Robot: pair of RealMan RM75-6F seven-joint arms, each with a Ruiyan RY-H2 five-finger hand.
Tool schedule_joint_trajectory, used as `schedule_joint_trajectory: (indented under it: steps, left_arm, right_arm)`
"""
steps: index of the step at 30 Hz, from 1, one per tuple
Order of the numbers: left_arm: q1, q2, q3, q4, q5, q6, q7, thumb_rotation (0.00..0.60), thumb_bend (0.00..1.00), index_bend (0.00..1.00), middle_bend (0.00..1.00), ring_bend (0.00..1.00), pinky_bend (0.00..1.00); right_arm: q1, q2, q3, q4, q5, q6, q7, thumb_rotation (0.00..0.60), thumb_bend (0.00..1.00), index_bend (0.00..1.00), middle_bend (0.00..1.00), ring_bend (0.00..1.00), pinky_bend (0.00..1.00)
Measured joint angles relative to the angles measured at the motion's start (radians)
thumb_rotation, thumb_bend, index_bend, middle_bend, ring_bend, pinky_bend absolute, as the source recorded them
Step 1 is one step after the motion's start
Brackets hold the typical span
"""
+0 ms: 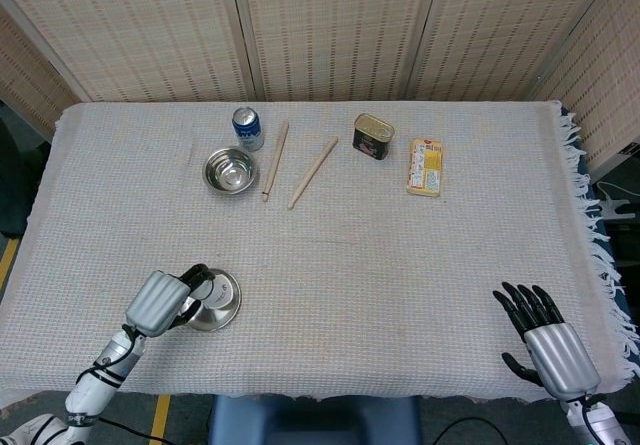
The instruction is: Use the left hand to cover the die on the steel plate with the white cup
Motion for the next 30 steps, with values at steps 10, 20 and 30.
schedule_joint_trajectory:
  steps: [10, 20, 30]
  left_arm:
    - [-0.012, -0.023, -0.002, 0.004, -0.02, -0.056, 0.049, 0.6, 0.47, 0.69, 0.94, 0.8, 0.96]
    - [-0.013, -0.022, -0.007, 0.006, -0.053, -0.081, 0.112, 0.6, 0.47, 0.72, 0.98, 0.82, 0.97]
    - [0.008, 0.019, -0.015, -0.02, -0.122, -0.089, 0.216, 0.6, 0.49, 0.73, 1.0, 0.84, 0.98]
  right_arm:
    - [-0.002, 0.003, 0.001, 0.0, -0.002, 0.007, 0.004, 0.6, 0.13, 0.0, 0.0, 0.0, 0.0]
    - [-0.004, 0.004, 0.001, -0.001, -0.004, 0.011, 0.002, 0.6, 0.13, 0.0, 0.0, 0.0, 0.0]
    - [-0.004, 0.003, 0.003, -0.003, 0.0, 0.009, 0.0, 0.6, 0.13, 0.0, 0.0, 0.0, 0.0]
